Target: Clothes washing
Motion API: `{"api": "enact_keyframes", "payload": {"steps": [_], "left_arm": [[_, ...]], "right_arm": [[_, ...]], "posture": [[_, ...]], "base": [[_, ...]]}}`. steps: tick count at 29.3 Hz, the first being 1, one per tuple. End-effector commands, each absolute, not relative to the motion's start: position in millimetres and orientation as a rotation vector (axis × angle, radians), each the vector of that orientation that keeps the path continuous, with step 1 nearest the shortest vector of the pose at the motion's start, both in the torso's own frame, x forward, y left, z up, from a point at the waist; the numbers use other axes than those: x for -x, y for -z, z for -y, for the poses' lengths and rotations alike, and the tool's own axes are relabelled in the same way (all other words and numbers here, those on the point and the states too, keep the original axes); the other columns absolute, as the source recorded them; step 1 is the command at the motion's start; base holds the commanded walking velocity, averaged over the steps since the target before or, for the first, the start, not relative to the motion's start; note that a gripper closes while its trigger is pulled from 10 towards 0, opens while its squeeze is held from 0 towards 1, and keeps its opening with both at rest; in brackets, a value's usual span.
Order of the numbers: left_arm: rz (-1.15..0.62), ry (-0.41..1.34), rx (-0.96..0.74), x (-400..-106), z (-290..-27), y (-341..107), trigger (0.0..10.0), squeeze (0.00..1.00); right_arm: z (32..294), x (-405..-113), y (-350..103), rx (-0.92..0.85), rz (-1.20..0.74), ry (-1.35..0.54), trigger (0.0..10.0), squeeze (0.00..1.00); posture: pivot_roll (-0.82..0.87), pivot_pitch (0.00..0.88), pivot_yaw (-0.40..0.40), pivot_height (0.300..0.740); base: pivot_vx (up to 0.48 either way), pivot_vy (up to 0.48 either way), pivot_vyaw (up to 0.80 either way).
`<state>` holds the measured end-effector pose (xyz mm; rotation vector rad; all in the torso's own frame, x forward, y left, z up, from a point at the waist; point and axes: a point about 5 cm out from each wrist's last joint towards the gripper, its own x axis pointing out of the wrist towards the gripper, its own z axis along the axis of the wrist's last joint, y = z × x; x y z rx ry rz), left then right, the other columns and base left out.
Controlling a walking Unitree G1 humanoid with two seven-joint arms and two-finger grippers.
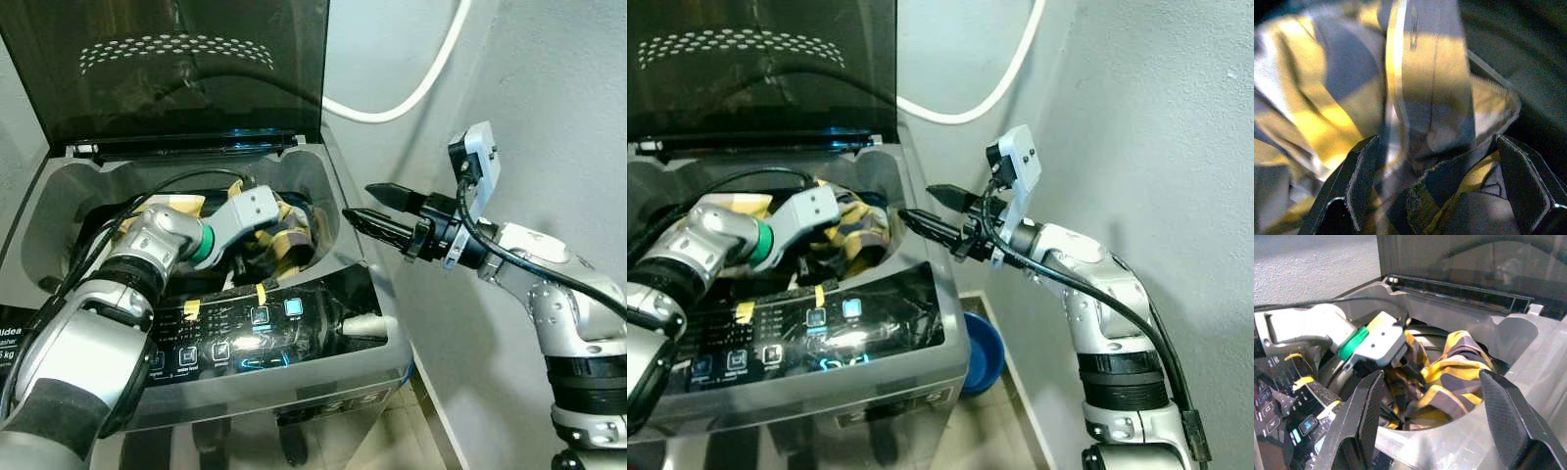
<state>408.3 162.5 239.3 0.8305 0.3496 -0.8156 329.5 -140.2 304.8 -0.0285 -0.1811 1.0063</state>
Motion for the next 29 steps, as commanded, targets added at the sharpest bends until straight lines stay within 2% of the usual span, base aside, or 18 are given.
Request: {"api": "enact_keyframes", "payload": {"steps": [1, 4, 7, 10, 18, 20, 22, 23, 24, 25, 26, 27, 28, 29], "left_arm": [[-0.452, 0.78, -0.84, -405.0, -176.3, -218.8, 10.0, 0.0], [-0.53, 0.743, -0.827, -400.6, -185.2, -197.1, 10.0, 0.0], [-0.541, 0.743, -0.811, -399.4, -185.5, -192.4, 10.0, 0.0], [-0.607, 0.766, -0.746, -392.2, -185.3, -169.4, 10.0, 0.0], [-0.626, 0.759, -0.765, -389.0, -187.0, -158.8, 10.0, 0.0], [-0.573, 0.737, -0.74, -392.9, -185.2, -167.4, 10.0, 0.0], [-0.385, 0.656, -0.602, -405.8, -178.4, -203.1, 10.0, 0.0], [-0.385, 0.656, -0.602, -405.8, -178.4, -203.1, 10.0, 0.0], [-0.301, 0.625, -0.542, -410.5, -175.6, -220.7, 10.0, 0.0], [-0.301, 0.625, -0.542, -410.5, -175.6, -220.7, 10.0, 0.0], [-0.204, 0.604, -0.49, -414.4, -173.2, -242.3, 10.0, 0.0], [-0.204, 0.604, -0.49, -414.4, -173.2, -242.3, 10.0, 0.0], [-0.077, 0.563, -0.442, -417.7, -172.2, -269.2, 10.0, 0.0], [-0.077, 0.563, -0.442, -417.7, -172.2, -269.2, 10.0, 0.0]], "right_arm": [[140.1, -326.5, -308.3, 0.033, 0.193, -1.022, 10.0, 0.0], [138.5, -327.1, -308.4, 0.029, 0.19, -1.024, 10.0, 0.0], [138.1, -327.1, -308.3, 0.028, 0.189, -1.026, 10.0, 0.0], [136.5, -327.3, -310.9, 0.031, 0.192, -1.025, 10.0, 0.0], [137.2, -326.9, -312.3, 0.028, 0.196, -1.02, 10.0, 0.0], [137.5, -326.5, -312.7, 0.028, 0.2, -1.017, 10.0, 0.0], [137.3, -326.0, -314.4, 0.023, 0.212, -1.013, 10.0, 0.0], [137.3, -326.0, -314.4, 0.023, 0.212, -1.013, 10.0, 0.0], [137.1, -325.8, -314.9, 0.021, 0.216, -1.012, 10.0, 0.0], [137.1, -325.8, -314.9, 0.021, 0.216, -1.012, 10.0, 0.0], [136.5, -325.9, -315.2, 0.02, 0.221, -1.012, 10.0, 0.0], [136.5, -325.9, -315.2, 0.02, 0.221, -1.012, 10.0, 0.0], [135.4, -325.6, -315.4, 0.018, 0.228, -1.009, 10.0, 0.0], [135.4, -325.6, -315.4, 0.018, 0.228, -1.009, 10.0, 0.0]], "posture": [[0.03, 0.168, 0.0, 0.74], [0.02, 0.172, -0.005, 0.74], [0.02, 0.172, -0.005, 0.74], [0.02, 0.174, -0.004, 0.74], [0.01, 0.173, -0.002, 0.74], [0.01, 0.174, 0.001, 0.74], [0.02, 0.17, 0.0, 0.74], [0.02, 0.17, 0.0, 0.74], [0.02, 0.17, 0.0, 0.74], [0.02, 0.17, 0.0, 0.74], [0.02, 0.167, 0.001, 0.74], [0.02, 0.167, 0.001, 0.74], [0.02, 0.165, 0.009, 0.74], [0.02, 0.165, 0.009, 0.74]], "base": [[0.0, 0.0, 0.0], [0.0, 0.0, 0.0], [0.0, 0.0, 0.0], [0.0, 0.0, 0.0], [0.0, 0.0, 0.0], [0.0, 0.0, 0.0], [0.0, 0.0, 0.0], [0.0, 0.0, 0.0], [0.0, 0.0, 0.0], [0.0, 0.0, 0.0], [0.0, 0.0, 0.0], [0.0, 0.0, 0.0], [0.0, 0.0, 0.0], [0.0, 0.0, 0.0]]}}
